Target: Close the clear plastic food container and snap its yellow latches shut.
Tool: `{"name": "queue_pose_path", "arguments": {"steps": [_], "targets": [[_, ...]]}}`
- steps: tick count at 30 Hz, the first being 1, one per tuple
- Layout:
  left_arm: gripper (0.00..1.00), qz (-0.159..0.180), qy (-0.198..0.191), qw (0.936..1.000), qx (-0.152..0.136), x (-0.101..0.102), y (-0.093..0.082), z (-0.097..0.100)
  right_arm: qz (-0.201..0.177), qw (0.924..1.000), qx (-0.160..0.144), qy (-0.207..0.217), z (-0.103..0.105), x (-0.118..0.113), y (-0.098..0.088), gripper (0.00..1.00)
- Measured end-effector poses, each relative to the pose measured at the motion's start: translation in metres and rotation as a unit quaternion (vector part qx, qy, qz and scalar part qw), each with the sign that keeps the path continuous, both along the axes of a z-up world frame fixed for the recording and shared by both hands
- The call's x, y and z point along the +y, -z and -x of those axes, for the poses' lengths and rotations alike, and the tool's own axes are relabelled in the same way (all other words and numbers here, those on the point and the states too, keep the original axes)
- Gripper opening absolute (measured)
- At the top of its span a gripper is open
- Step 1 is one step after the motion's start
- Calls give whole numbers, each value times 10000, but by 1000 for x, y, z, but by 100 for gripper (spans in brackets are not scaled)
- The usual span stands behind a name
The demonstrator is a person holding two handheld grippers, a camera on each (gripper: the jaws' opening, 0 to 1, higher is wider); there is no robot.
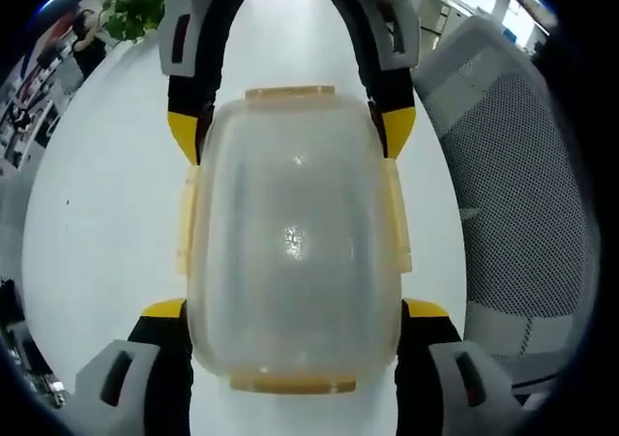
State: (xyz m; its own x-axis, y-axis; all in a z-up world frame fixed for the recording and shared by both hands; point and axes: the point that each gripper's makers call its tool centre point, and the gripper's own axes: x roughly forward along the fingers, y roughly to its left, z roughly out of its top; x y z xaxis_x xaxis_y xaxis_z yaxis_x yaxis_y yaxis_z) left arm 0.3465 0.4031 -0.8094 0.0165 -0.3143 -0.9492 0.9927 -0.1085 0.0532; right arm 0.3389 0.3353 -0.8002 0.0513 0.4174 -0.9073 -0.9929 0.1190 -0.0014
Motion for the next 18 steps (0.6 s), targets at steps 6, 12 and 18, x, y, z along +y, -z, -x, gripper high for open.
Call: {"name": "queue_pose_path", "arguments": {"steps": [6,12,18], "targets": [[88,-15,7,10000,41,-1,1,-1,-10,10000,67,3,-1,0,1,83],[88,-18,37,10000,33,-1,1,-6,-42,9999,57,72,-5,-1,1,83],[88,-14,43,10000,33,-2,0,-10,-59,9999,65,98,-8,-1,1,83]]}}
